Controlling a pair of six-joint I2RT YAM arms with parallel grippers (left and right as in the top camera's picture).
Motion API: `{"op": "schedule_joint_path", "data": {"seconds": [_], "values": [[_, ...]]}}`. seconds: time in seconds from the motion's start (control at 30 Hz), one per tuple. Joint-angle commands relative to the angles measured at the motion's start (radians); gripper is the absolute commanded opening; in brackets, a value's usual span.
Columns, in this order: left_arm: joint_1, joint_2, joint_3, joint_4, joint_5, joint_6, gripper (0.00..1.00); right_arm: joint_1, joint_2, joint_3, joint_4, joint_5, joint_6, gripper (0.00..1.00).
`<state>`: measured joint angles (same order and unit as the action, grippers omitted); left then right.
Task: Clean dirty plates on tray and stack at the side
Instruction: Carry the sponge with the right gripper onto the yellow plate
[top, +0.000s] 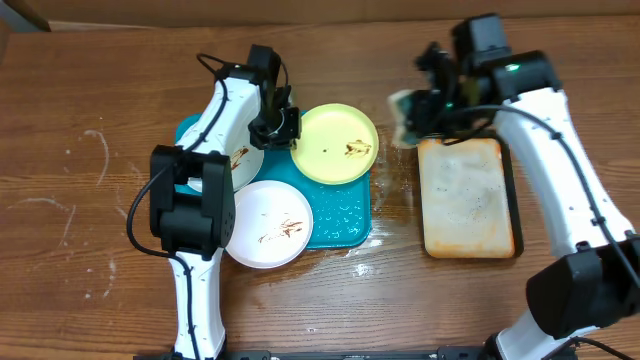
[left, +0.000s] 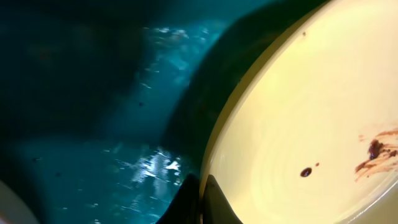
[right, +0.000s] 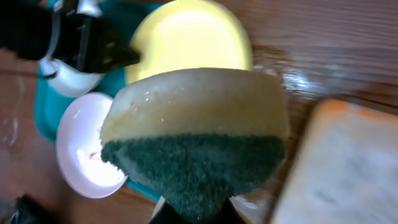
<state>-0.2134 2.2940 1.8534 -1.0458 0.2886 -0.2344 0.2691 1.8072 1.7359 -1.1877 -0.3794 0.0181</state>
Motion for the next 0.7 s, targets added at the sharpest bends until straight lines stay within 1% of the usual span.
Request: {"op": "schedule_joint_path", "data": {"seconds": [0.0,0.1,0.2,0.33,0.4,0.5,0.67], "values": [[-0.023,0.023,0.024,-0.014,0.008,-0.017,0.04,0.082,0.073,-0.040,0.053,-0.051,0.042,0.04],[-0.027,0.023,0.024,-0.027,0.005,-0.018,0.04,0.147,0.138,-0.043,0.101,-0.067,0.066,0.04],[-0.021,0.023,0.024,-0.051,-0.040,-0.043,0.04,0.212,0.217,-0.043,0.149,-0.084,0.091,0.04],[-0.010,0.023,0.024,-0.069,-0.072,-0.045,0.04,0.282,0.302,-0.043,0.211,-0.115,0.104,0.04],[0.004,0.023,0.024,-0.085,-0.117,-0.085,0.04,0.318,0.340,-0.043,0.256,-0.112,0.143,0.04],[0.016,0.023,0.024,-0.092,-0.118,-0.084,0.04,0.341,0.362,-0.043,0.306,-0.111,0.183,0.04],[0.022,0.023,0.024,-0.137,-0.211,-0.106,0.04,0.341,0.363,-0.043,0.379,0.012,0.332,0.04]]}}
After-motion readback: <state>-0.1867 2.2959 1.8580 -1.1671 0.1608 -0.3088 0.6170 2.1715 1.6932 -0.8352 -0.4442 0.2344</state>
